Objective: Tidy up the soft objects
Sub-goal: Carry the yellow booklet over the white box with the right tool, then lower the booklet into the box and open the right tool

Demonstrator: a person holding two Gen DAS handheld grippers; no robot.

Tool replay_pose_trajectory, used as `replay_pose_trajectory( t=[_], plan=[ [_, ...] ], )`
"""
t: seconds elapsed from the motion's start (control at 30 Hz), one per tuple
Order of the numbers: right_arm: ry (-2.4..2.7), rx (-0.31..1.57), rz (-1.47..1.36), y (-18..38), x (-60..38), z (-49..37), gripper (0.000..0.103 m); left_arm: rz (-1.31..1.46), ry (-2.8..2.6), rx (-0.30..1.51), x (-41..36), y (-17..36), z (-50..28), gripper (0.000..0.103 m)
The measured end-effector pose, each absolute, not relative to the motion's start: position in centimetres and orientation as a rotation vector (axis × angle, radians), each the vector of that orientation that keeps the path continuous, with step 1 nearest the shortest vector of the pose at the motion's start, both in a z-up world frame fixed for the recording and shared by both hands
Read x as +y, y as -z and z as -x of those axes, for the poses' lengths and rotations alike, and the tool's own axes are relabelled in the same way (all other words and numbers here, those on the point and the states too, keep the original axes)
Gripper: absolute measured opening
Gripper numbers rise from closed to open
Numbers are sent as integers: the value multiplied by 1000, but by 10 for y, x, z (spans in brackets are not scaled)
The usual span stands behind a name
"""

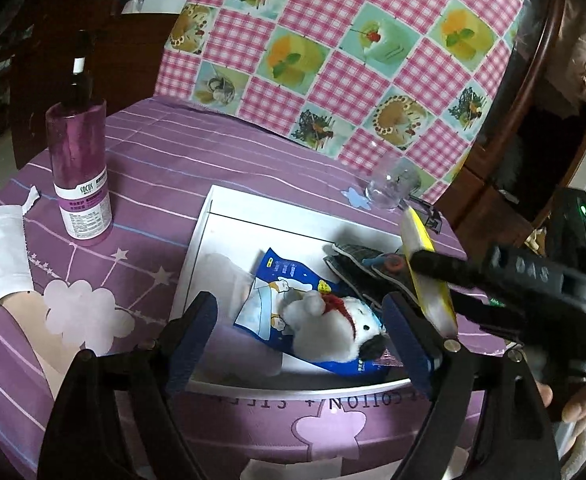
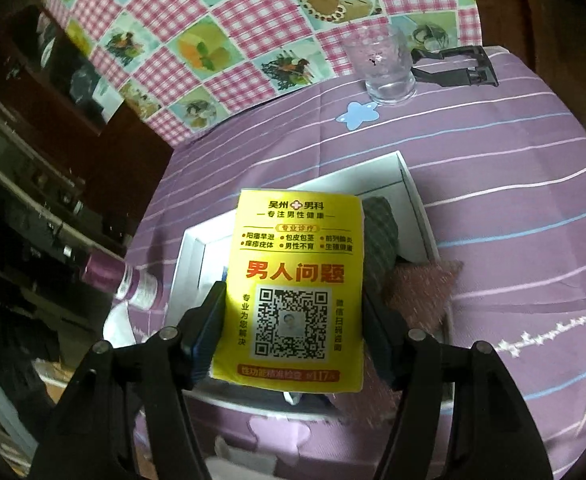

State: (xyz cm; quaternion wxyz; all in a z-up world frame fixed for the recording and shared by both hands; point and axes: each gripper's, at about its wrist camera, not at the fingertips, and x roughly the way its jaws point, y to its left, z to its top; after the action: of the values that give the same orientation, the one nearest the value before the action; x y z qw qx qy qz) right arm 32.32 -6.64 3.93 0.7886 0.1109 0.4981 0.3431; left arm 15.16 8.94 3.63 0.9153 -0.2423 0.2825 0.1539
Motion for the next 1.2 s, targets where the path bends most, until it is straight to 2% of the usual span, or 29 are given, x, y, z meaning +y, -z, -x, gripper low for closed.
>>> replay_pose_trajectory(
  t=[0.23, 0.37, 0.53, 0.6, 0.67, 0.73, 0.87, 0.97, 1.07, 1.13, 1.2],
  plan=[
    [-826, 1170, -361, -28, -57, -342, 90, 491, -309, 585, 87, -36, -153, 85],
    [-813, 1105, -413, -34, -64, -339, 93, 498, -309, 577, 88, -37, -152, 85],
    [-720, 925, -202, -59, -60, -322, 95, 496, -313, 574, 88, -38, -150, 85],
    [-856, 925, -277, -62, -64, -321, 96, 495, -313, 573, 87, -37, -150, 85],
    [-869, 911, -390, -63, -71, -322, 102, 494, -313, 573, 87, -38, -150, 85],
    [-785, 890, -303, -66, -68, -319, 103, 494, -315, 575, 87, -38, -149, 85],
    [-828, 920, -301, -64, -70, -321, 103, 487, -322, 568, 86, -39, -149, 85],
    [-720, 929, -182, -66, -70, -318, 101, 465, -325, 575, 84, -40, -149, 85],
    [-707, 970, -165, -65, -79, -316, 90, 446, -326, 574, 81, -42, -149, 85],
    [-670, 990, -182, -65, -88, -316, 73, 448, -320, 559, 81, -44, -146, 85],
    [-650, 1021, -177, -63, -96, -314, 68, 452, -318, 541, 80, -45, -144, 85]
  ],
)
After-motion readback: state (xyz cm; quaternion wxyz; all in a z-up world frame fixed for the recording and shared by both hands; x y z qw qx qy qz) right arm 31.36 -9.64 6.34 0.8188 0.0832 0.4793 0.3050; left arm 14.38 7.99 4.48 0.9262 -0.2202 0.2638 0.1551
